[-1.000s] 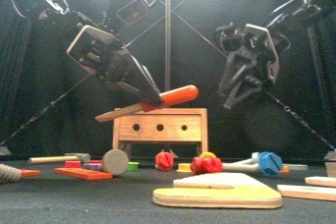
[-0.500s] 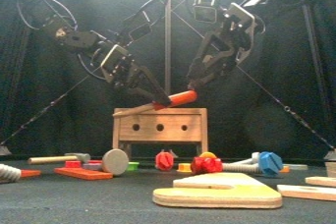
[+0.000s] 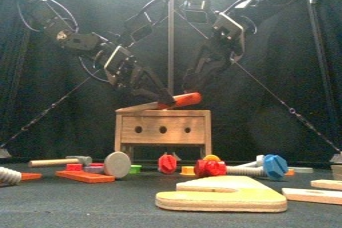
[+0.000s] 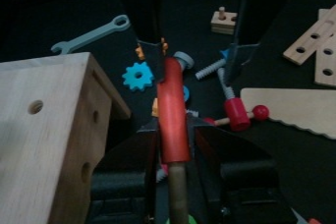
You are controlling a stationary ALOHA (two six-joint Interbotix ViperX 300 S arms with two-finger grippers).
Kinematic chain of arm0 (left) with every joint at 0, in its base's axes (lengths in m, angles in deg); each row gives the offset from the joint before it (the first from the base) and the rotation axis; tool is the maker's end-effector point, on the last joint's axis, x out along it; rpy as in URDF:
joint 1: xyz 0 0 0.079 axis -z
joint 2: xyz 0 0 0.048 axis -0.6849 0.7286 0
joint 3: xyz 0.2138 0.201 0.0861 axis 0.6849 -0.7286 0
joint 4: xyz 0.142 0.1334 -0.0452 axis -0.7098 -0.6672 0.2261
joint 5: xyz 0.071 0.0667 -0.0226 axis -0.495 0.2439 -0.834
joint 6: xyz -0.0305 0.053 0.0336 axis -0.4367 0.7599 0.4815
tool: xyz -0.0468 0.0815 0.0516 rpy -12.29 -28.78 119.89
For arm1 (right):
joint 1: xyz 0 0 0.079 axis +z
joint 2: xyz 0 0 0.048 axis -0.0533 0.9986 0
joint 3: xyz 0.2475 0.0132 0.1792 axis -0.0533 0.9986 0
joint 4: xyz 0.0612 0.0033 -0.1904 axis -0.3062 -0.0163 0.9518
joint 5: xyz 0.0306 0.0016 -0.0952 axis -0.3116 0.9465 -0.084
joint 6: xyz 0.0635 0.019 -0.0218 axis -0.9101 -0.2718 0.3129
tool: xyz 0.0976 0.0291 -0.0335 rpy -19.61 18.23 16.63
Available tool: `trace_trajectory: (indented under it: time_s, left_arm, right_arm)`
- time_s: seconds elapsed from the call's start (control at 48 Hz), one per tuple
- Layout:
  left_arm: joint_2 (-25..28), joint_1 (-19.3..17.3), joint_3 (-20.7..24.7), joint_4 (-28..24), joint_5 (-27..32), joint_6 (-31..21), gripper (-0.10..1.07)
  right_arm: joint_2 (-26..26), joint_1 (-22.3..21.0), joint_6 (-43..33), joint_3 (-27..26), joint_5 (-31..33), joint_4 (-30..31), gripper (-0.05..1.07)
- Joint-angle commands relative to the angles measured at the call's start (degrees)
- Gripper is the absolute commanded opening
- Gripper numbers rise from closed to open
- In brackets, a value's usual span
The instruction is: Hand over nail file to right hand
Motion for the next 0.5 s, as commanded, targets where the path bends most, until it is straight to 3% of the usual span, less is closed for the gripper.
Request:
trace_trajectory:
  time_s: [0.0,0.479]
  left_arm:
    - [-0.35,-0.09,0.62,0.0,-0.62,-0.09,0.54]
    - [-0.79,-0.09,0.88,-0.09,-1.85,-0.09,0.54]
  right_arm:
    - [-1.93,-0.09,-0.09,-1.41,0.09,0.26,0.86]
    - [0.7,-0.79,-0.09,-1.76,0.09,0.35,0.86]
